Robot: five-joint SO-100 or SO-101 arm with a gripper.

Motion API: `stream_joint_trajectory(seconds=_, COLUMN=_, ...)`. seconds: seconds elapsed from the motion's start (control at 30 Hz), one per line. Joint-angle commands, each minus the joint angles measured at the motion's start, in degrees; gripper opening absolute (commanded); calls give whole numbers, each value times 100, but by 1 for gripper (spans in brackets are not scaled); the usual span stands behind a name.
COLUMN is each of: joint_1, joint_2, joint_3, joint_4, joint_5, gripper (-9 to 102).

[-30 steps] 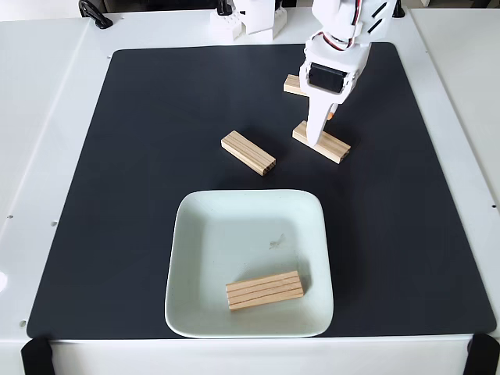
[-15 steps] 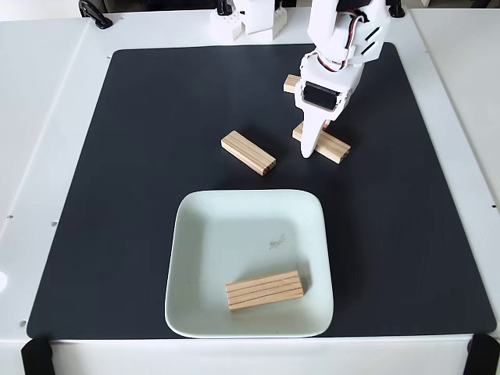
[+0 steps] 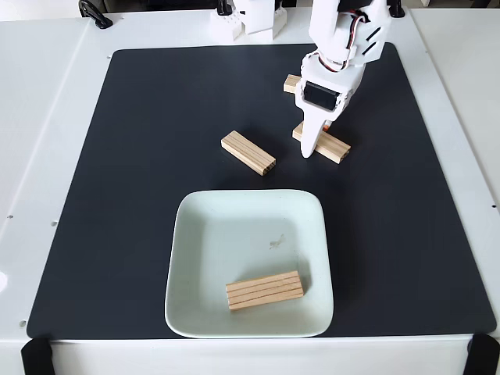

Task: Pick up the wooden block and place them on the plate.

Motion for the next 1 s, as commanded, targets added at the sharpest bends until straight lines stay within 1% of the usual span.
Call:
stream_joint_trajectory(seconds=0.0, joint_1=35, joint_2=35, joint_3=-114, joint_4=-97, joint_5=-62, gripper=24)
stream_joint_trajectory(seconds=0.53, joint_1=-26, joint_2=26, joint_3=-281, joint_4=-141, joint_5=-53, gripper=23)
stream_joint_trajectory(seconds=0.6, joint_1=-26, joint_2=26, joint_3=-246, joint_4=-141, joint_5=-53, gripper=18)
stream_joint_trajectory(seconds=0.73, joint_1=-26, joint_2=26, joint_3=-246, joint_4=-141, joint_5=-53, gripper=-2)
stream_joint_trajectory(seconds=0.8, joint_1=-26, joint_2=26, joint_3=-237, joint_4=-132, joint_5=-53, gripper=1)
stream_joint_trajectory(seconds=0.97, joint_1=-26, joint_2=26, joint_3=-237, joint_4=-132, joint_5=-53, gripper=-1)
